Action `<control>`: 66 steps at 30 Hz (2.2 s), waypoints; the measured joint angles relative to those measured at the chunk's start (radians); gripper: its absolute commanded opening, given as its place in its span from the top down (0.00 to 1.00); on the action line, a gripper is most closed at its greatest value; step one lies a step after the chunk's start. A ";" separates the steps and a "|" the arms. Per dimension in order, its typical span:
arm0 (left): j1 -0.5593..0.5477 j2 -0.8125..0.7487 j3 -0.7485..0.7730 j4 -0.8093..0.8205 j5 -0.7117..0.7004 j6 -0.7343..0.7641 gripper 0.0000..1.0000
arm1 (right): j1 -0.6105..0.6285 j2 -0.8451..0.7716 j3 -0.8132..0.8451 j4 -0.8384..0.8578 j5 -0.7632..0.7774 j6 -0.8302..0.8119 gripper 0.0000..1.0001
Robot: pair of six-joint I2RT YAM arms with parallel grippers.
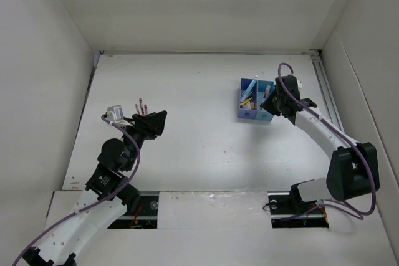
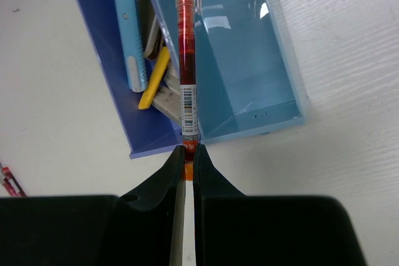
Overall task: Sort the stationery into containers
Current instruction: Place the pen in the storage box, then pick up the pen from the center of the board.
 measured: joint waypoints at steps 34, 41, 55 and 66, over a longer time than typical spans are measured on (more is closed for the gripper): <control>0.000 0.008 0.000 0.006 -0.023 -0.001 0.49 | 0.180 -0.022 -0.006 0.025 0.104 0.006 0.96; 0.000 -0.034 0.000 -0.009 -0.085 -0.018 0.49 | 0.417 0.038 0.070 0.066 0.128 0.040 1.00; 0.000 -0.285 -0.030 -0.029 -0.153 -0.047 0.49 | 0.823 0.674 0.637 0.054 0.224 0.058 0.83; 0.000 -0.357 -0.031 -0.061 -0.162 -0.069 0.49 | 0.908 0.882 0.854 0.016 0.246 0.035 0.52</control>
